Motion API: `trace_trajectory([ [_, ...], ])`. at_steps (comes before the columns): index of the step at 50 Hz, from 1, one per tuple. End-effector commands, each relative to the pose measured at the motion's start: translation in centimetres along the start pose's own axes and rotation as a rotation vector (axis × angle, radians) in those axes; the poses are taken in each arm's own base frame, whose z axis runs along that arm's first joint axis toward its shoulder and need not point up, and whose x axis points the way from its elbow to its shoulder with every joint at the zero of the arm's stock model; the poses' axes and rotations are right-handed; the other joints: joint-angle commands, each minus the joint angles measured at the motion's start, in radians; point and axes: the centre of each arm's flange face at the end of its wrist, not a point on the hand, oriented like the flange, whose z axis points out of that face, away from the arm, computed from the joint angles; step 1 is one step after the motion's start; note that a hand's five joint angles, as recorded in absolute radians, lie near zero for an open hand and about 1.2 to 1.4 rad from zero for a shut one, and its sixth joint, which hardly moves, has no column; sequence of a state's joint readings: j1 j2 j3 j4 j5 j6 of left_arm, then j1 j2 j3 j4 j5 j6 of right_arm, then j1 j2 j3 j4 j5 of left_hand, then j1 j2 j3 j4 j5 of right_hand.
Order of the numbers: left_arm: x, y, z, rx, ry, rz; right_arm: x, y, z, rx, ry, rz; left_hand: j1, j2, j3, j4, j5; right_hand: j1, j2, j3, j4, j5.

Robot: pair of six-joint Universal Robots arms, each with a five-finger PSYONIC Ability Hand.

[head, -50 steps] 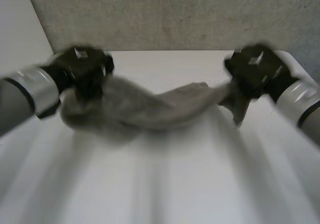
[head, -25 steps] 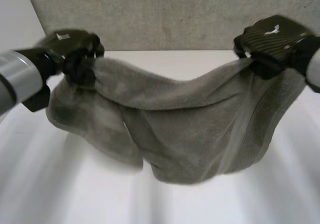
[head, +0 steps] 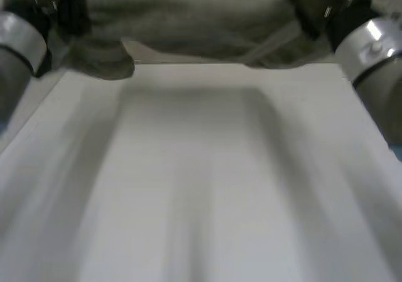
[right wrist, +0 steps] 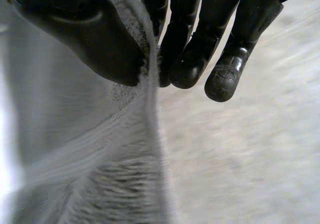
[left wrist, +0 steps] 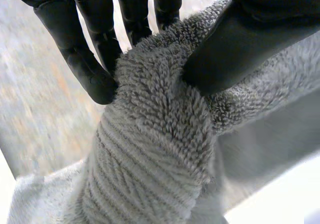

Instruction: Fold the towel.

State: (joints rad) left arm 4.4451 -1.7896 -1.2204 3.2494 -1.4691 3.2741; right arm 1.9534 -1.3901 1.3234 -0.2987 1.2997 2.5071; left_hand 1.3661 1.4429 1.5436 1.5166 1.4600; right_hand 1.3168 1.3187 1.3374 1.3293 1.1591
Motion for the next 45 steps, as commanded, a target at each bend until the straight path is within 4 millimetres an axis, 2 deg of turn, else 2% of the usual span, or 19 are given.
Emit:
trace_trajectory([
  [1,1.0,8.0,-4.1,-0.188,0.026,0.084,-4.4,3.6,-3.9,-0.184,-0.222,0.081,0.030,-0.047,-0.147,-0.120,-0.238,0.079,0.078,0.059,0.067,0.063],
  [3,1.5,11.3,-6.4,-0.253,0.045,0.165,-6.6,5.3,-6.2,-0.262,-0.293,0.113,0.030,-0.047,-0.147,-0.120,-0.238,0.079,0.078,0.059,0.067,0.063],
  [4,1.5,11.3,-6.4,-0.253,0.045,0.165,-6.6,5.3,-6.2,-0.263,-0.293,0.113,0.030,-0.047,-0.147,-0.120,-0.238,0.079,0.078,0.059,0.067,0.063],
  [6,2.2,14.1,-9.1,-0.326,0.078,0.251,-8.6,6.6,-8.6,-0.334,-0.363,0.152,0.030,-0.047,-0.147,-0.120,-0.238,0.079,0.078,0.059,0.067,0.063],
  [7,2.2,14.1,-9.2,-0.326,0.079,0.251,-8.7,6.7,-8.6,-0.334,-0.364,0.152,0.030,-0.047,-0.147,-0.120,-0.238,0.079,0.078,0.059,0.067,0.063],
  [8,2.6,15.3,-10.5,-0.357,0.102,0.290,-9.6,7.2,-9.8,-0.364,-0.398,0.166,0.007,-0.069,-0.170,-0.143,-0.261,0.079,0.078,0.059,0.067,0.063],
  [9,2.6,15.3,-10.5,-0.358,0.103,0.291,-10.5,7.8,-10.8,-0.396,-0.428,0.182,0.007,-0.070,-0.170,-0.143,-0.261,0.079,0.078,0.059,0.067,0.063],
  [10,3.0,16.2,-11.8,-0.389,0.130,0.320,-10.5,7.8,-10.8,-0.396,-0.429,0.183,-0.086,-0.163,-0.263,-0.236,-0.354,0.079,0.078,0.059,0.067,0.063],
  [11,3.5,16.9,-13.0,-0.415,0.163,0.342,-11.2,8.3,-11.7,-0.423,-0.456,0.198,-0.212,-0.289,-0.389,-0.362,-0.480,0.079,0.078,0.059,0.067,0.063],
  [12,3.5,16.9,-13.0,-0.415,0.163,0.342,-11.2,8.3,-11.7,-0.423,-0.456,0.198,-0.213,-0.290,-0.391,-0.364,-0.482,0.079,0.078,0.059,0.067,0.063],
  [14,4.2,17.5,-14.5,-0.445,0.220,0.358,-12.0,8.9,-12.9,-0.464,-0.483,0.216,-0.351,-0.428,-0.528,-0.501,-0.619,0.079,0.078,0.059,0.067,0.063],
  [18,4.2,16.4,-14.7,-0.419,0.227,0.366,-12.3,9.0,-13.5,-0.478,-0.494,0.222,-0.363,-0.440,-0.540,-0.513,-0.631,0.079,0.078,0.059,0.067,0.063],
  [22,3.8,13.8,-14.5,-0.378,0.212,0.366,-12.3,9.0,-13.5,-0.478,-0.492,0.221,-0.448,-0.524,-0.625,-0.598,-0.716,0.079,0.078,0.059,0.067,0.063],
  [23,3.8,13.8,-14.5,-0.378,0.212,0.366,-12.3,9.0,-13.5,-0.478,-0.492,0.221,-0.448,-0.525,-0.626,-0.598,-0.716,0.079,0.078,0.059,0.067,0.063],
  [25,3.6,12.0,-14.0,-0.353,0.206,0.369,-12.3,9.1,-13.5,-0.478,-0.492,0.221,-0.547,-0.624,-0.725,-0.698,-0.816,0.079,0.078,0.059,0.067,0.063],
  [28,3.2,10.8,-13.5,-0.343,0.196,0.371,-12.3,9.1,-13.4,-0.478,-0.489,0.221,-0.670,-0.747,-0.848,-0.821,-0.939,0.079,0.078,0.059,0.067,0.063],
  [33,2.6,9.8,-12.3,-0.344,0.198,0.368,-12.7,9.5,-13.7,-0.493,-0.503,0.227,-0.780,-0.856,-0.957,-0.930,-1.048,0.079,0.078,0.059,0.067,0.063],
  [37,2.0,10.0,-11.6,-0.377,0.210,0.355,-13.0,9.7,-14.0,-0.504,-0.512,0.233,-0.824,-0.901,-1.001,-0.974,-1.092,0.079,0.078,0.059,0.067,0.063],
  [45,1.8,13.2,-10.6,-0.555,0.316,0.273,-13.3,10.2,-14.1,-0.523,-0.522,0.240,-0.871,-0.948,-1.048,-1.021,-1.139,0.079,0.078,0.059,0.067,0.063],
])
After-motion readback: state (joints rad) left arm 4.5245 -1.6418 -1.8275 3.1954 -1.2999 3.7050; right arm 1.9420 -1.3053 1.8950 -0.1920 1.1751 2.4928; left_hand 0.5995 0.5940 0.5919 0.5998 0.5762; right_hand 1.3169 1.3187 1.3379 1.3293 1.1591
